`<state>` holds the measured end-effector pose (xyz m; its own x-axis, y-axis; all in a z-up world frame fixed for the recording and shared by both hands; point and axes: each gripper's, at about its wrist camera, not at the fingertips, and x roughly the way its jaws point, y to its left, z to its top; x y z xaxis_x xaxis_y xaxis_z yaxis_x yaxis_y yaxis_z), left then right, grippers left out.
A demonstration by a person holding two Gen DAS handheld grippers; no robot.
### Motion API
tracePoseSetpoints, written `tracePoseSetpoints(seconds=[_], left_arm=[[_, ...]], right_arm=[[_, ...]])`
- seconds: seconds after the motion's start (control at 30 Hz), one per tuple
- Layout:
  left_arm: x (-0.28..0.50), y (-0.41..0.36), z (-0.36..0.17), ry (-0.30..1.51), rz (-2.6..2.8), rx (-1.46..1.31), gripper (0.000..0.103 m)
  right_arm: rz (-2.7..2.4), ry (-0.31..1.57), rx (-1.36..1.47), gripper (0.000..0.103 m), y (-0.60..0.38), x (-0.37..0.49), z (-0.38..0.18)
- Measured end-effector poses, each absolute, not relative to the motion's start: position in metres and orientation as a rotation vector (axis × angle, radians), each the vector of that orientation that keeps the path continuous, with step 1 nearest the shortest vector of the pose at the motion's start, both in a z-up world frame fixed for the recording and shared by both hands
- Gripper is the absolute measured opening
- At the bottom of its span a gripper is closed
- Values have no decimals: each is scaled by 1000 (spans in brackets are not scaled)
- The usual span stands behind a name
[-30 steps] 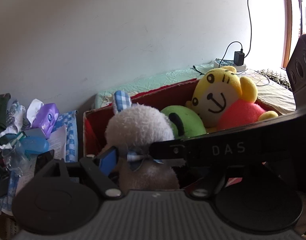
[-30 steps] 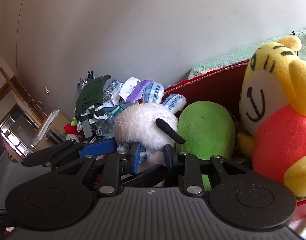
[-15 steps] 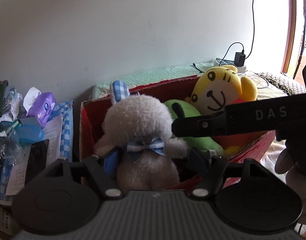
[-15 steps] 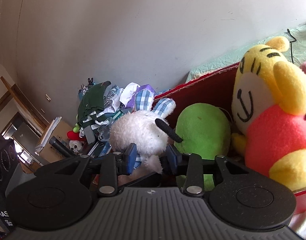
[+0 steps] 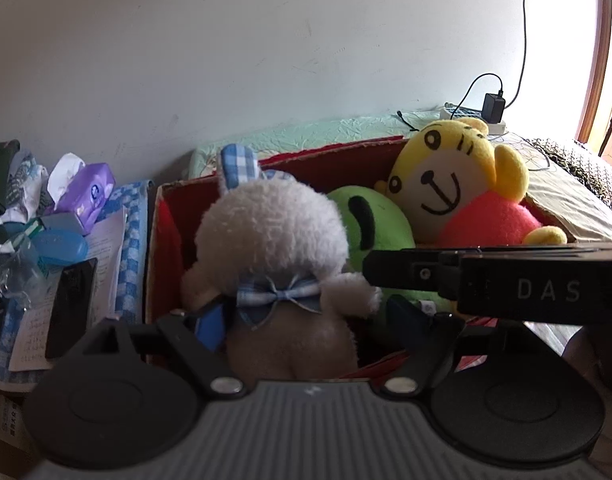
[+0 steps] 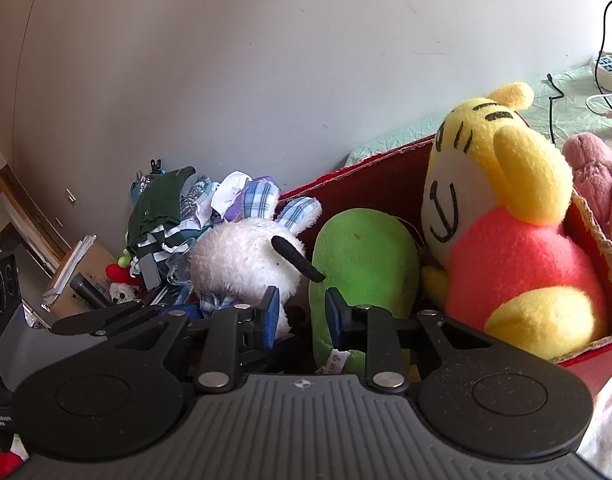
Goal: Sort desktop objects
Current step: 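Lower the white bunny into the red box beside the green plush, then hold the white bunny in the box with both grippers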
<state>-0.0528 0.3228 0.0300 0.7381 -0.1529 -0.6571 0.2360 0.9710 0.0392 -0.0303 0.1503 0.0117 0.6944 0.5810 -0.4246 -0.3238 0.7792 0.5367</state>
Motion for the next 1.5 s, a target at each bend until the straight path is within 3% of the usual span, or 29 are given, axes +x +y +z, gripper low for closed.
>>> tracePoseSetpoints(seconds=[1.5], left_arm=[[-56, 326, 25, 724, -114, 29, 92]], right_arm=[[518, 599, 381, 25, 154, -35, 9]])
